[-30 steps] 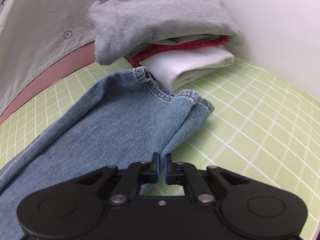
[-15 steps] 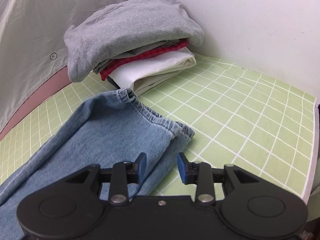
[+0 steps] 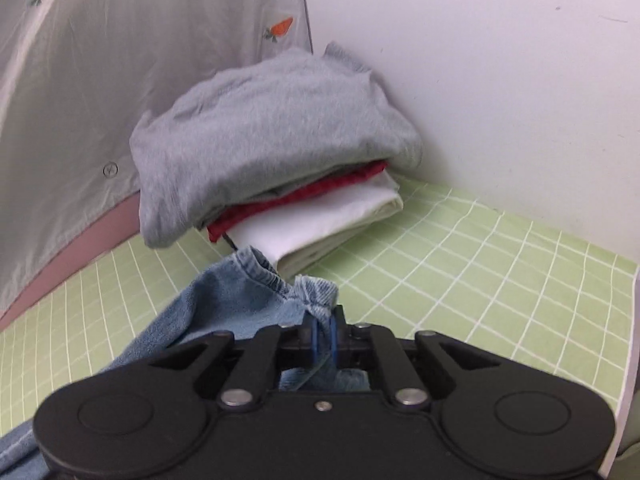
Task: Fold clothes
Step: 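Open the right gripper on the hem while the left gripper sweeps over the jeans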
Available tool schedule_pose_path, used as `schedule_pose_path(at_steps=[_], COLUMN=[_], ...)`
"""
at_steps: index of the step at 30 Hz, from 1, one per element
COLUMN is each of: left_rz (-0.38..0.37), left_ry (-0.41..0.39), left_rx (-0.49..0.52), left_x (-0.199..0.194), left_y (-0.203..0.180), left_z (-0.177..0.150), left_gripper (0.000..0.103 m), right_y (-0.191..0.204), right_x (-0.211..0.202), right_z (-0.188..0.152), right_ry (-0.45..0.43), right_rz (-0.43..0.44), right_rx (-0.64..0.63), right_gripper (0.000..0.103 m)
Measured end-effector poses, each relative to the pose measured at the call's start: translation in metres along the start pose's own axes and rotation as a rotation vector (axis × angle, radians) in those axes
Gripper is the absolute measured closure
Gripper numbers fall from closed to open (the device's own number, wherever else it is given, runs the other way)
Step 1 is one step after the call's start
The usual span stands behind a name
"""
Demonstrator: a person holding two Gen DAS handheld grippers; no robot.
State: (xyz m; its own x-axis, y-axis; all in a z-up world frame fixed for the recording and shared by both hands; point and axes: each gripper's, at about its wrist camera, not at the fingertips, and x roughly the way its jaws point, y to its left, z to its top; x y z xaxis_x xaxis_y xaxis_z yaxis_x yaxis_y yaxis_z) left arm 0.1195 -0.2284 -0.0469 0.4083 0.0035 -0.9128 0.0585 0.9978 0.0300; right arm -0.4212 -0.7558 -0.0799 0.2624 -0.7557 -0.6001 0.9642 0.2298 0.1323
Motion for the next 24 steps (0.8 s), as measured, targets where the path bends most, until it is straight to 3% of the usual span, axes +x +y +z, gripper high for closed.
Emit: schedule_pose_path(at_steps=[6, 7, 8, 10, 11, 16, 21, 24], left_rz=[0.020, 0.023, 0.026, 0.023, 0.021, -0.014, -0.038, -0.044], left_ry=[-0.005, -0.009, -0.013, -0.024, -0.030, -0.042, -0.046, -0.049], left_rx=[0.066, 0.078, 0.091, 0.126, 0.145, 0.209, 0.250, 0.273], left_x=[-0.002, -0.003, -0.004, -0.005, -0.005, 0.006, 0.029, 0.044], left_y=[-0.008, -0.010, -0.012, -0.020, -0.026, -0.056, -0.093, -0.112], left_z=[0.004, 0.006, 0.007, 0.012, 0.016, 0.037, 0.064, 0.080], left_gripper=[0.025, 0.024, 0.024, 0.024, 0.024, 0.024, 0.024, 0.024], right_y=[0.010, 0.012, 0.014, 0.022, 0.029, 0.073, 0.116, 0.140], right_x=[0.017, 0.021, 0.025, 0.030, 0.029, 0.036, 0.064, 0.085], right_z=[-0.019, -0.023, -0.027, -0.032, -0.030, -0.030, -0.034, -0.034], right_ry=[0.075, 0.091, 0.106, 0.121, 0.110, 0.083, 0.160, 0.175], right_rz=[-0.119, -0.141, -0.162, -0.183, -0.168, -0.088, 0.063, 0.099], right_rx=[-0.125, -0.148, -0.171, -0.218, -0.242, -0.375, -0.401, -0.426], right_gripper=[0.089, 0.077, 0.057, 0.035, 0.029, 0.019, 0.018, 0.015])
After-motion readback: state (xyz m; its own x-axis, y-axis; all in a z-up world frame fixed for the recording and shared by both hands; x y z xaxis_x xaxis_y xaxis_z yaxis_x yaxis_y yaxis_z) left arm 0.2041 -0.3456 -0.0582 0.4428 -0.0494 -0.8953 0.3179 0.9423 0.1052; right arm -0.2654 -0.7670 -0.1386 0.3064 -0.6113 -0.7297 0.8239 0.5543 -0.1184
